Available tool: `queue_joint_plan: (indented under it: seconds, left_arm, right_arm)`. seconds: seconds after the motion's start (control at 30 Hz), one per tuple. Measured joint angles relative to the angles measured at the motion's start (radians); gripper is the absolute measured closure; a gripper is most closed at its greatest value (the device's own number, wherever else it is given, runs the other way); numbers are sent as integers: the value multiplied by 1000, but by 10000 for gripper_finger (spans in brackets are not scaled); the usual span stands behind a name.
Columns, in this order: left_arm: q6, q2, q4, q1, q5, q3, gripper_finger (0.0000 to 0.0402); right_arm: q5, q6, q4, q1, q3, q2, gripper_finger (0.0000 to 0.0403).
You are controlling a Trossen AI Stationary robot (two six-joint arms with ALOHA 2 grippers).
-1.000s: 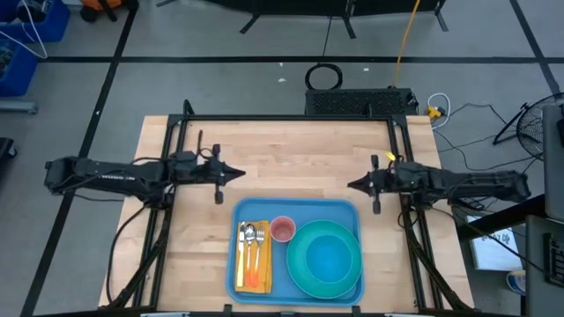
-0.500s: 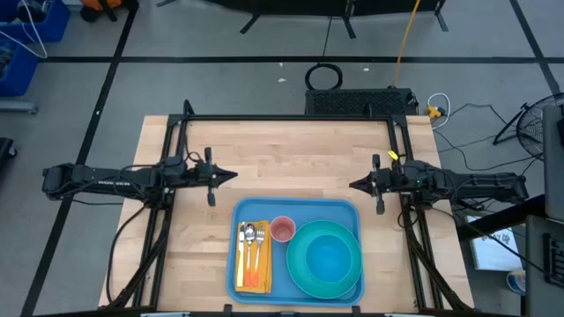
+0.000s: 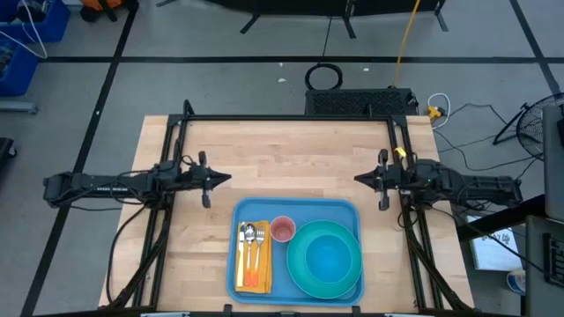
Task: Set up tray
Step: Return to Home Position
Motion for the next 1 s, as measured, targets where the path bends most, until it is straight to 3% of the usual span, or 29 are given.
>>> queue_joint_plan:
  seconds: [0.33, 1.0]
  left_arm:
    - [0, -139, -130, 0, 23, 0, 401]
    - [-28, -277, -216, -87, 46, 0, 401]
  right_arm:
    - [-7, 3, -83, -31, 0, -191, 403]
    - [-63, 76, -31, -29, -145, -190, 403]
